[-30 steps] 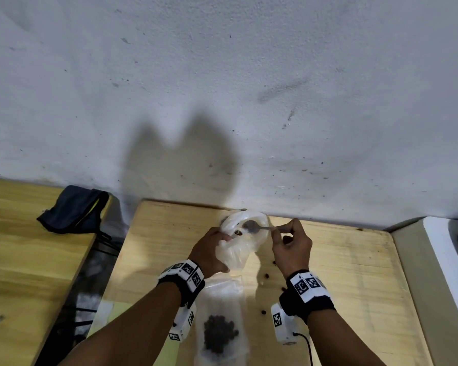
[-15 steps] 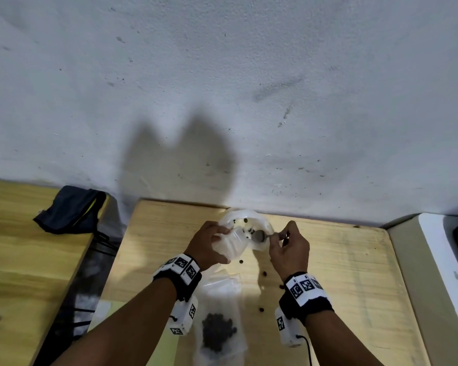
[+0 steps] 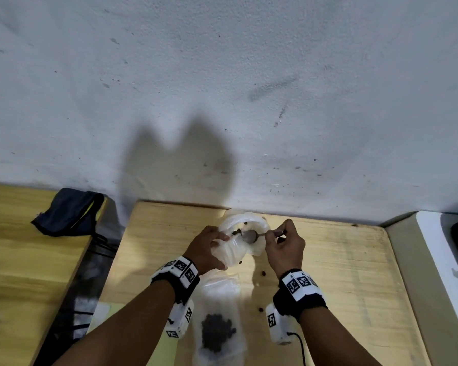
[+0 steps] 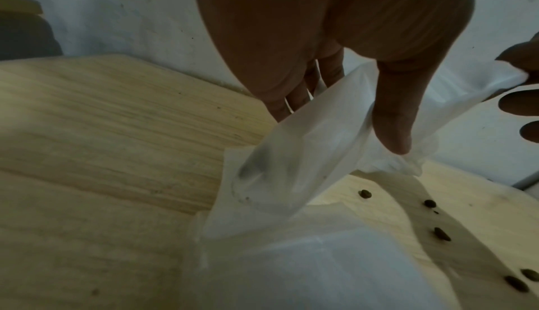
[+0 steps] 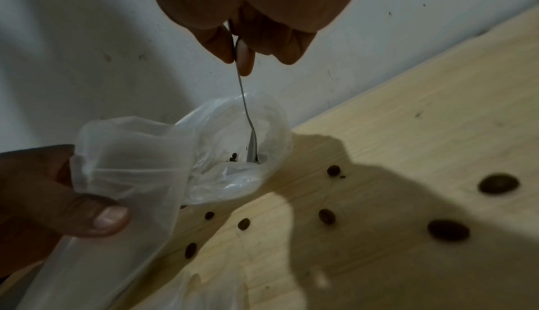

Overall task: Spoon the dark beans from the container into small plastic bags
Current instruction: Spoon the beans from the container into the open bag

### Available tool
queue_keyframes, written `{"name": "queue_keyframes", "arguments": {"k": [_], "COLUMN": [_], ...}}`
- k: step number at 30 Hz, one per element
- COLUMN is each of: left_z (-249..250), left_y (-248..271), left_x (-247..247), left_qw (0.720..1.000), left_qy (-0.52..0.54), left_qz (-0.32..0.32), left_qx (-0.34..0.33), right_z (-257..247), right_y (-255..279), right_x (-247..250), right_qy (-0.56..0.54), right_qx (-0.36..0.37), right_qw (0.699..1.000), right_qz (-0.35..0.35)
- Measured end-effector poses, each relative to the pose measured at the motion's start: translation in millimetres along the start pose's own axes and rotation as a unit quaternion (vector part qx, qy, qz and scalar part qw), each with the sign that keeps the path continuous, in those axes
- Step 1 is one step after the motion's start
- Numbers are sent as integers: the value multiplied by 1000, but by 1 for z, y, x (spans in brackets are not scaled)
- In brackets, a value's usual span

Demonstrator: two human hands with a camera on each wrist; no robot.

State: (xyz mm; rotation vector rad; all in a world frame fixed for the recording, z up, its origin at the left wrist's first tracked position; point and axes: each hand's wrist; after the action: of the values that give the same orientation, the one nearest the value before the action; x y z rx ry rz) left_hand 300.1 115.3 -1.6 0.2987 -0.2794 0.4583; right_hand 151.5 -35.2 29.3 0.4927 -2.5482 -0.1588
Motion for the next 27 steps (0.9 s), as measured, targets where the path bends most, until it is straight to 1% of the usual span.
{"name": "queue_keyframes", "arguments": {"k": [4, 10, 14, 18, 24, 27], "left_z": [-4, 0, 3, 5, 3, 3], "left_y": [2, 2, 2, 3, 5, 5], "left_x": [-1, -3, -4, -7, -6, -6], "left_qw": [1000, 1000, 999, 998, 998, 996], "left_qy": [-7, -21, -28, -57, -65, -81], "left_qz": [-5, -15, -20, -31, -11, -12], "left_qx": [0, -6, -5, -8, -25, -30], "right_z": [4, 5, 7, 8, 9, 11], "right_y": [2, 3, 3, 5, 0, 0], "right_x": [-5, -9, -11, -16, -16, -17], "right_qy": [-7, -64, -80, -67, -82, -71], "right_qx": [-17, -78, -104, -102, -105, -106], "right_qw": [1000, 994, 991, 992, 989, 990], "right_qz": [1, 36, 36, 15, 65, 54]}}
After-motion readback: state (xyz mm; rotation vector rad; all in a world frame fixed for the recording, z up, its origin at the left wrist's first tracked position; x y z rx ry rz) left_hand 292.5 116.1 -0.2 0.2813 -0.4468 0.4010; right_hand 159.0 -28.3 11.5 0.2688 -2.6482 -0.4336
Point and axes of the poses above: each hand's wrist, its own y-axis away from the middle knuckle, its own x-axis out of the back of the hand, z = x × y, and after that the axes turned 10 degrees about -x, right-handed
